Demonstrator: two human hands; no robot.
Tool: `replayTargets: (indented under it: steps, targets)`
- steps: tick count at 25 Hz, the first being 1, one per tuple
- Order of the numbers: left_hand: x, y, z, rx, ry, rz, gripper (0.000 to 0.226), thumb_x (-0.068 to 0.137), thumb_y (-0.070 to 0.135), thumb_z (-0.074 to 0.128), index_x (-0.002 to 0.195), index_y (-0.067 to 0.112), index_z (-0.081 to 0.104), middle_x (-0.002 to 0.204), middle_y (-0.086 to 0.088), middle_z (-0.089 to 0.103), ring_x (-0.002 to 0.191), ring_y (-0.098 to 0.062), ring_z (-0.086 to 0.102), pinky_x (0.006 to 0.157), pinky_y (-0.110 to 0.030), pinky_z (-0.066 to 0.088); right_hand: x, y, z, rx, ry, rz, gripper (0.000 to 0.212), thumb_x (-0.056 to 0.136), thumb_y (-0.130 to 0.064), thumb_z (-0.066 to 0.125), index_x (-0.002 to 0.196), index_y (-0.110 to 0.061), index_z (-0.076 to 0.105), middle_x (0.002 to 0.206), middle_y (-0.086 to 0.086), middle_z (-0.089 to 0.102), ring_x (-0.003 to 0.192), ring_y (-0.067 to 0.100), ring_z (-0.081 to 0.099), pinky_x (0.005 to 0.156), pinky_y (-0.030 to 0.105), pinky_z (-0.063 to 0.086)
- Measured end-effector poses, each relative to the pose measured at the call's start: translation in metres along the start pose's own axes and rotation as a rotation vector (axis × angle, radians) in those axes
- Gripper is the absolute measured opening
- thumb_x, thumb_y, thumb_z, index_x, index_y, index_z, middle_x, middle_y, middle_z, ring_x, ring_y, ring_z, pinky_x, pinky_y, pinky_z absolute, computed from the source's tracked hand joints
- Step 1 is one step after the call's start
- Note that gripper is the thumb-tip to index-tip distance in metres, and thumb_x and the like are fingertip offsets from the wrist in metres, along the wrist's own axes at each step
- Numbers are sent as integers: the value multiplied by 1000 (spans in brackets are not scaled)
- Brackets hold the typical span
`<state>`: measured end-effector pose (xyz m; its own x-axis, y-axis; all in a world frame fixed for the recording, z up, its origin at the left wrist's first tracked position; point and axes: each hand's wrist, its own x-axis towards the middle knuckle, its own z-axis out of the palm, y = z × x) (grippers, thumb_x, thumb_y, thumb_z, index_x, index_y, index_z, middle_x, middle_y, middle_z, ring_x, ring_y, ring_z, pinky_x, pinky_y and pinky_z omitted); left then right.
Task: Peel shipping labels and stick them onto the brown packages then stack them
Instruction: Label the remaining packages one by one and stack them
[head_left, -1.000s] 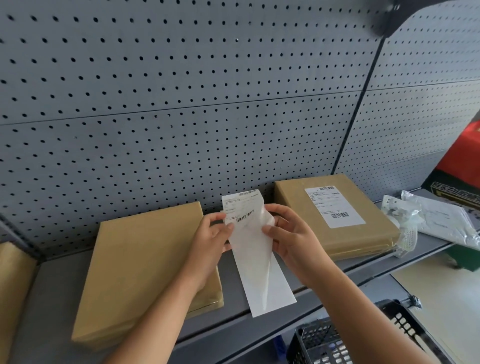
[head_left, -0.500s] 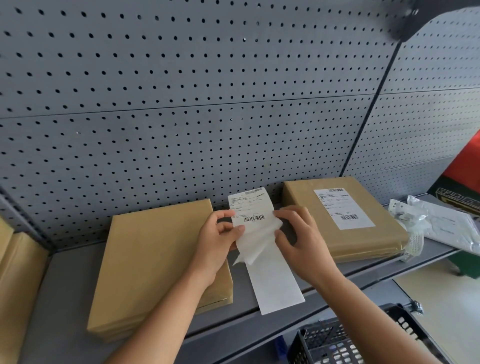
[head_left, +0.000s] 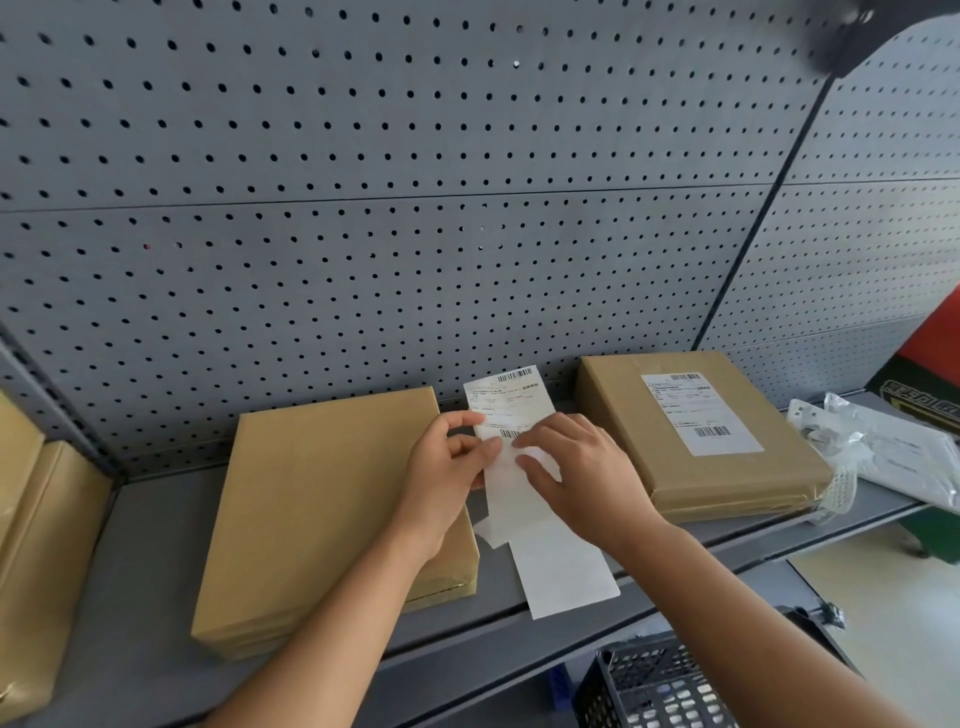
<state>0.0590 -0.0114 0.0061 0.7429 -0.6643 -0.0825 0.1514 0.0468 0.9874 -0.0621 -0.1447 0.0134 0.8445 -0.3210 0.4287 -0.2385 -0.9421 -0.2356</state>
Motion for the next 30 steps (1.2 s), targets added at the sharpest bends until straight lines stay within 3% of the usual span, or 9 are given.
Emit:
replayTargets:
  steps: [4, 7, 14, 20, 27, 30]
  targets:
    - [-3, -1, -6, -32, -62, 11, 39, 91, 13, 75, 125, 18, 58, 99, -15, 78, 87, -21, 74, 73, -29, 57, -1, -3, 5, 27, 19, 19, 20, 95, -36, 64, 110, -25, 70, 109, -10, 68, 99, 16, 64, 80, 32, 54]
    - [-6, 1, -6, -33, -84, 17, 43, 88, 8, 76, 124, 22, 57, 97, -7, 80, 84, -12, 73, 64, -21, 53, 0, -3, 5, 50, 33, 36, 24, 96, -40, 61, 111, -23, 70, 108, -8, 69, 97, 16, 66, 74, 33, 56]
    - [-7, -3, -5, 17, -61, 76, 42, 88, 9, 77, 123, 15, 55, 95, -13, 79, 85, -13, 68, 79, -25, 50, 1, -5, 4, 51, 29, 15, 27, 97, -46, 56, 104, -24, 70, 99, -10, 70, 83, 14, 68, 61, 31, 54]
    - [-9, -5, -1, 69, -48, 106, 39, 88, 5, 77, 120, 14, 55, 91, -12, 78, 75, -8, 67, 62, -12, 47, 1, -2, 3, -19, 4, -5, 20, 99, -37, 56, 100, -24, 71, 93, -7, 70, 76, 20, 66, 59, 31, 49]
    - [-7, -9, 0, 84, -81, 121, 45, 86, 8, 79, 121, 15, 54, 98, -19, 77, 83, -29, 69, 80, -36, 52, 5, 0, -3, -10, -70, 21, 21, 101, -37, 50, 101, -27, 68, 94, -8, 68, 75, 22, 63, 59, 32, 48]
    - [-7, -11, 0, 102, -90, 122, 44, 86, 8, 78, 122, 16, 54, 99, -15, 78, 83, -26, 68, 81, -40, 51, 6, 0, -4, -49, -55, 10, 21, 101, -35, 50, 100, -25, 68, 93, -7, 69, 73, 23, 64, 57, 33, 49]
